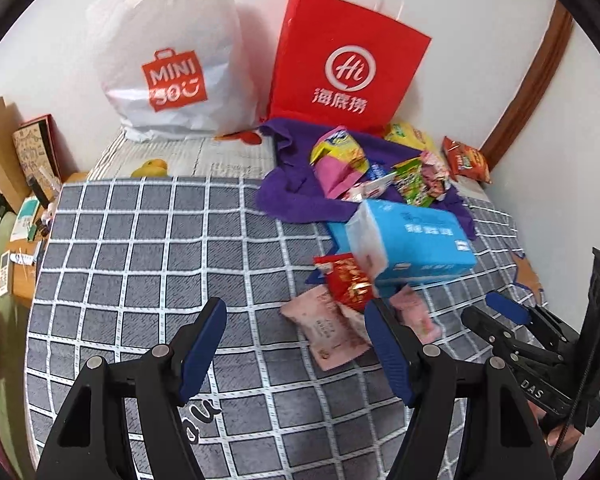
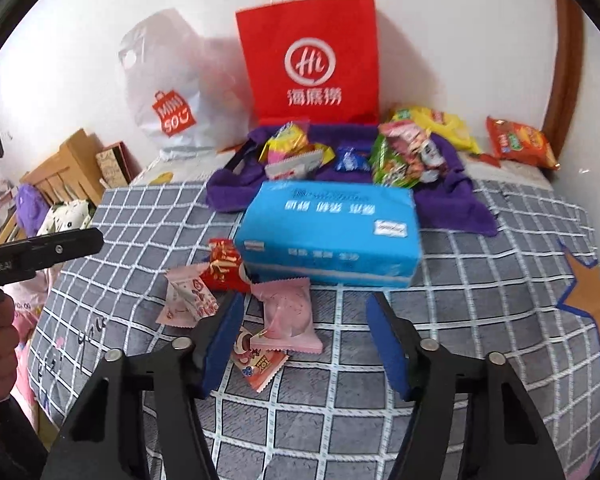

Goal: Organize snacks
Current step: 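Grasp the small pink wrapped packet with the right tool, then grasp the pink-white printed packet with the left tool while the right tool holds its packet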

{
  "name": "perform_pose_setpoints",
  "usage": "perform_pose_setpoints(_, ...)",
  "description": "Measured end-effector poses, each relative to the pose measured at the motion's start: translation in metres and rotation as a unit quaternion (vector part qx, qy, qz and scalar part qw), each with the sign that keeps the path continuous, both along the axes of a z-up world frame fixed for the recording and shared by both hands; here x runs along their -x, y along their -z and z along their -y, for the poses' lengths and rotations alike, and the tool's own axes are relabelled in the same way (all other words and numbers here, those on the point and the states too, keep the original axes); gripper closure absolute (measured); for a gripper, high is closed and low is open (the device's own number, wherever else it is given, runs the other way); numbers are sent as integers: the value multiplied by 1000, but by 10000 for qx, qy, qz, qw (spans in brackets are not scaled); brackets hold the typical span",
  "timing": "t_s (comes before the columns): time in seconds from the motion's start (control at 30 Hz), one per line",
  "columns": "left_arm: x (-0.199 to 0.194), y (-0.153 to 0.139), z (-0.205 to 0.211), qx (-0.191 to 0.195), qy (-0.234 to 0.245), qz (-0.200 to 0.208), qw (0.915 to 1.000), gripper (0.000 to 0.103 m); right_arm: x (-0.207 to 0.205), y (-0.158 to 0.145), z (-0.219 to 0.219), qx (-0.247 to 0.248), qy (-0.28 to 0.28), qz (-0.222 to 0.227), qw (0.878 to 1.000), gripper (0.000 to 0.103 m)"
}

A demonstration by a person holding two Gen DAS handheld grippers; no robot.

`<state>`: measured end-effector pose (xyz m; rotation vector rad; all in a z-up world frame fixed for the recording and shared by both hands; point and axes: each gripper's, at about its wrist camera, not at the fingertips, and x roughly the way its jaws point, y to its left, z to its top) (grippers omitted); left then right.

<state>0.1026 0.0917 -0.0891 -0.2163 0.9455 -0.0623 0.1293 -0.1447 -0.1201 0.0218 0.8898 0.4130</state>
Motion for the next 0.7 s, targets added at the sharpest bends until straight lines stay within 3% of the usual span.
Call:
perform_pose_setpoints(0.13,-4,25,-5,239,-55,-276,9993,33,-13,25,-8,-4,-110,-230,9997,52)
perform_pose_setpoints(0.37,-1,43,-8,217,-107,-411,9989,33,-26,51,-22,-251,-355,-523,9977,53)
perform_pose_setpoints(0.5,-1,48,-9,223,-96,-471,9986,33,-33,67,-37,106,-437,-590,9972,53)
perform_pose_setpoints(0.57,-3,50,-6,187,-68,-486,9986,33,-30,68,-42,312,-518,-426,9973,65)
perform_pose_setpoints(0.7,-11,56,8,165,44,-580,9982,33,-21,64,-37,487,-694,-270,9960,66)
